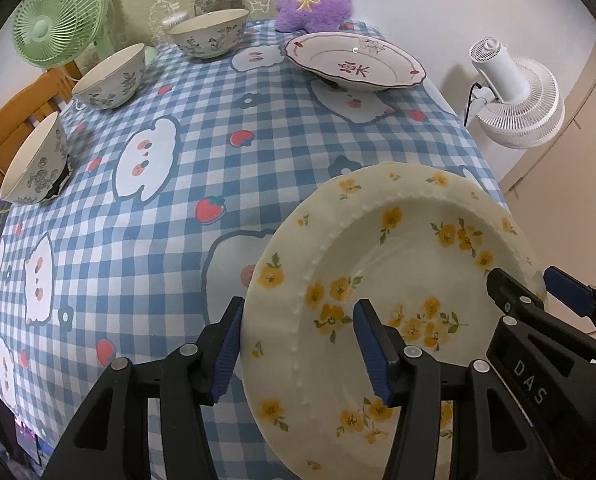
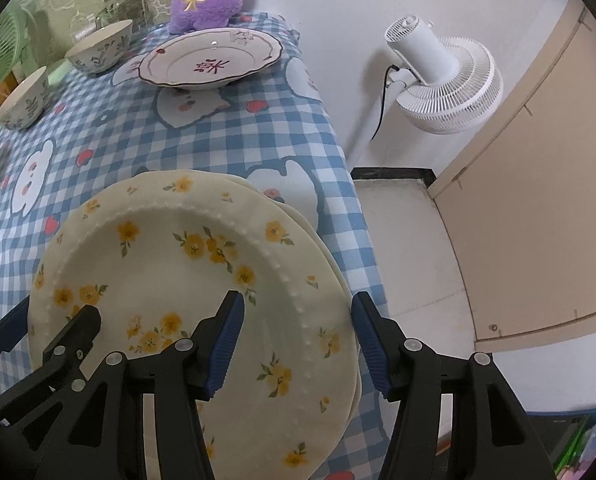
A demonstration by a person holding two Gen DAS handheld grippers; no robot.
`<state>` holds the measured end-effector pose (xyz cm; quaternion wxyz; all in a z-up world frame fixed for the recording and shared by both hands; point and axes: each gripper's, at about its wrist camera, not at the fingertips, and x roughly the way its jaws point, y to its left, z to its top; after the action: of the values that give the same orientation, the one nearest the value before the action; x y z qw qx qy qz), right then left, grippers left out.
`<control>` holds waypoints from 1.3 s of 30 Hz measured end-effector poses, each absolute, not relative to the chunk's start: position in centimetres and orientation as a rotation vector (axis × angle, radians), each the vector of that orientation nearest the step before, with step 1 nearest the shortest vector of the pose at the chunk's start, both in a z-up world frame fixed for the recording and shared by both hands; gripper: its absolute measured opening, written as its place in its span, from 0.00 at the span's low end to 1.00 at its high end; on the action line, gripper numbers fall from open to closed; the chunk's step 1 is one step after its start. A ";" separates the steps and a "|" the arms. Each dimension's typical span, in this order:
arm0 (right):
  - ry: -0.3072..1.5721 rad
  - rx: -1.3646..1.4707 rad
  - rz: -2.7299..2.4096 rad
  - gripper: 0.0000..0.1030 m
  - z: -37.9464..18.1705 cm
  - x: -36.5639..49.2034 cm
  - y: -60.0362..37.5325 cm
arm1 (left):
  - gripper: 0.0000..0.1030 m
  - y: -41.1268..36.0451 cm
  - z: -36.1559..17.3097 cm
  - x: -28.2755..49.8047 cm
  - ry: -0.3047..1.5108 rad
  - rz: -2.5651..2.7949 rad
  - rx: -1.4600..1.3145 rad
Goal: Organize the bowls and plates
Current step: 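Lower the beaded plate onto the first plate and open both grippers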
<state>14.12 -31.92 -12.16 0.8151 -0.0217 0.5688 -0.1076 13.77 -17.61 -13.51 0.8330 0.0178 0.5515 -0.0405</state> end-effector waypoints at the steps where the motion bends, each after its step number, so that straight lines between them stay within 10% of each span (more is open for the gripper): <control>1: 1.209 -0.047 -0.226 0.59 -12.1 14.1 -32.0 | 0.57 -17.7 -13.5 13.7 1.167 -0.081 0.038; 22: 1.170 0.099 -0.133 0.60 -8.8 14.3 -34.0 | 0.80 -17.9 -10.2 13.1 1.080 -0.065 0.011; 39: 0.973 0.143 -0.158 0.80 1.4 13.4 -30.1 | 0.94 -15.7 -1.2 13.4 0.931 -0.256 0.021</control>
<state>13.39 -30.06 1.40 0.8785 0.0684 0.4666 -0.0758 13.35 -15.68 -1.23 0.8856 0.0101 0.4478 -0.1229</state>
